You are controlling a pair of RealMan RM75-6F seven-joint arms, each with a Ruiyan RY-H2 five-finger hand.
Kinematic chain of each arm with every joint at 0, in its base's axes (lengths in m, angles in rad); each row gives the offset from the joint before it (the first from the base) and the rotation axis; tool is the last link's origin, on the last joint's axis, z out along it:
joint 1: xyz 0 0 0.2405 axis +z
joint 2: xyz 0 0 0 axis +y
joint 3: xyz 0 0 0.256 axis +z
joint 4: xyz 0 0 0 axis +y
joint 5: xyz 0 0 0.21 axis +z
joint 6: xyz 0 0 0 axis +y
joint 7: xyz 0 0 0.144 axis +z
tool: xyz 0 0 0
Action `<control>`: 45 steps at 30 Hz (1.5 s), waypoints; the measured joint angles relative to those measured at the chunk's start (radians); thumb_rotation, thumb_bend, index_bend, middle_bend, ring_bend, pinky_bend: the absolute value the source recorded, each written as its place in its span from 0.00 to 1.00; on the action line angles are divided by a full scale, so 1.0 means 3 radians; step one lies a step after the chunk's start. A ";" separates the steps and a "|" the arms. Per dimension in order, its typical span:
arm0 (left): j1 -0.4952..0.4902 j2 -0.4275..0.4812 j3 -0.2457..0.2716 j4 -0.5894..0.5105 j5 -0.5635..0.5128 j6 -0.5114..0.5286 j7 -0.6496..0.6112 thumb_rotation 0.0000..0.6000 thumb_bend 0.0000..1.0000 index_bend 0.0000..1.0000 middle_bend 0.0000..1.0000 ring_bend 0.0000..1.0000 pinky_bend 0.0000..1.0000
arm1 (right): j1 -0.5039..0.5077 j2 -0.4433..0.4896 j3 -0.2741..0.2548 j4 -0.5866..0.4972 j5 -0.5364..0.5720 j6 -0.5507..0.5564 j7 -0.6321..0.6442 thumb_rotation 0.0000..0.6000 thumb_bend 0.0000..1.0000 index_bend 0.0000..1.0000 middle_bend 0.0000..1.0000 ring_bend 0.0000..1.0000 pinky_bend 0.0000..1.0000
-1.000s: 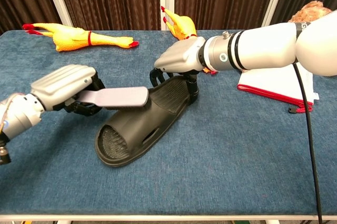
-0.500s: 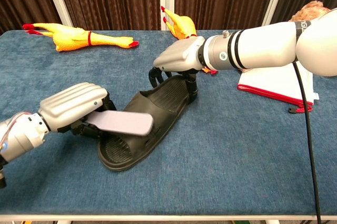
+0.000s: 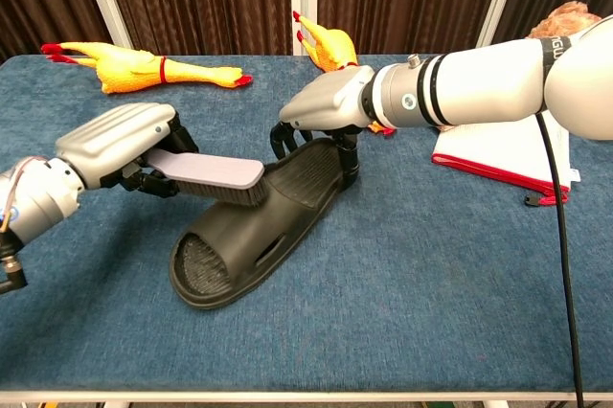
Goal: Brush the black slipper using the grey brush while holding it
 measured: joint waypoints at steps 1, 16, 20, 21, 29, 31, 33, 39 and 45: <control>0.0005 -0.0026 -0.0009 0.0045 -0.0023 -0.0015 0.0044 1.00 0.58 1.00 1.00 1.00 1.00 | 0.0002 0.0000 0.0000 -0.0002 -0.0002 -0.0002 0.0005 1.00 0.13 0.65 0.47 0.28 0.37; 0.0095 0.0010 0.0282 -0.0122 0.0181 0.0001 0.0373 1.00 0.58 1.00 1.00 1.00 1.00 | 0.0013 0.0000 0.0014 0.0026 -0.0030 -0.0008 0.0095 1.00 0.13 0.65 0.48 0.28 0.37; 0.0106 0.0152 0.0289 -0.0418 0.0227 0.0079 0.0435 1.00 0.58 1.00 1.00 1.00 1.00 | 0.0007 0.0010 0.0010 0.0011 -0.0047 0.0003 0.0108 1.00 0.13 0.65 0.48 0.28 0.37; 0.0107 0.0187 0.0277 -0.0484 0.0231 0.0102 0.0449 1.00 0.58 1.00 1.00 1.00 1.00 | 0.0006 0.0012 0.0009 0.0009 -0.0051 0.0006 0.0110 1.00 0.13 0.65 0.48 0.28 0.37; 0.0080 0.0289 -0.0011 -0.0599 -0.0005 0.0094 0.0468 1.00 0.58 1.00 1.00 1.00 1.00 | -0.0009 0.0034 0.0004 -0.0020 -0.0064 0.0030 0.0122 1.00 0.13 0.65 0.48 0.28 0.37; 0.0074 0.0252 -0.0049 -0.0523 -0.0058 0.0066 0.0460 1.00 0.58 1.00 1.00 1.00 1.00 | -0.0008 0.0036 0.0003 -0.0019 -0.0064 0.0027 0.0121 1.00 0.13 0.65 0.48 0.28 0.37; 0.0071 0.0183 -0.0076 -0.0399 -0.0117 0.0024 0.0460 1.00 0.58 1.00 1.00 1.00 1.00 | -0.0007 0.0035 0.0004 -0.0016 -0.0062 0.0025 0.0123 1.00 0.13 0.65 0.48 0.28 0.37; 0.0114 -0.0044 0.0006 -0.0056 -0.0182 -0.0082 0.0536 1.00 0.58 1.00 1.00 1.00 1.00 | -0.0001 0.0026 -0.0001 0.0001 -0.0069 0.0013 0.0125 1.00 0.12 0.65 0.48 0.28 0.37; 0.0220 0.0008 0.0222 -0.0232 -0.0062 -0.0036 0.0617 1.00 0.58 1.00 1.00 1.00 1.00 | 0.0000 0.0004 -0.0003 0.0020 -0.0077 0.0018 0.0131 1.00 0.13 0.65 0.47 0.28 0.37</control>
